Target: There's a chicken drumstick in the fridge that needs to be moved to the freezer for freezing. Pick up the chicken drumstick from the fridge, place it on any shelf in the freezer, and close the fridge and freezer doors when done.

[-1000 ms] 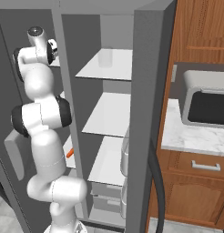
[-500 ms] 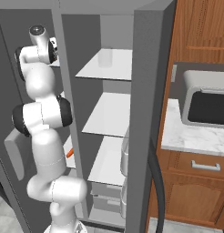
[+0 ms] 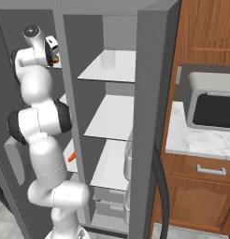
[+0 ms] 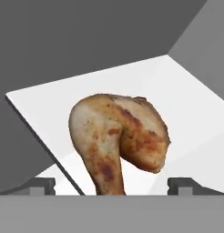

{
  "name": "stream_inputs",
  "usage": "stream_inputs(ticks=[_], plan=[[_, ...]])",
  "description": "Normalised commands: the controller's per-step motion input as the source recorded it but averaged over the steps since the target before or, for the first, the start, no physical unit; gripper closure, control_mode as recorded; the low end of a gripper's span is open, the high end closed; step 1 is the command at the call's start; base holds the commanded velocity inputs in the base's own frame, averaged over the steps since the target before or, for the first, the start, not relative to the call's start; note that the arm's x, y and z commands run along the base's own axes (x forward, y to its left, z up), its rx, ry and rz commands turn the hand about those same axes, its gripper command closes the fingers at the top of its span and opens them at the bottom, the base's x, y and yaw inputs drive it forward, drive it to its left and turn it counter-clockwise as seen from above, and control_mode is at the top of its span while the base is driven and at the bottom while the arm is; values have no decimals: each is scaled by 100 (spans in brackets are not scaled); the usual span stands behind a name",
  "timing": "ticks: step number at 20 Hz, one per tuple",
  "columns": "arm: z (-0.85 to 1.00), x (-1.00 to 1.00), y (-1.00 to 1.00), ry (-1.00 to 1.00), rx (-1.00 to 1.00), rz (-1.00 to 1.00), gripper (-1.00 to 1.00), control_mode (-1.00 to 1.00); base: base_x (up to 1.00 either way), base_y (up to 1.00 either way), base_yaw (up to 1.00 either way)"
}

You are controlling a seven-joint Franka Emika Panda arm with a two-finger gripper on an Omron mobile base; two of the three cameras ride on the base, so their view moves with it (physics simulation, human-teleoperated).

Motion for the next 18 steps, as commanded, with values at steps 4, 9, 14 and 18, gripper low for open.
stream_inputs(ticks=[4,9,14,18], plan=[[8,-47,-1,-13,0,-4,-100,-100,0,0,0],[0,-56,-21,-4,1,-4,-100,-100,0,0,0],[7,-53,-44,0,3,-5,-100,-100,0,0,0],[35,-58,-29,0,4,-8,-100,-100,0,0,0]])
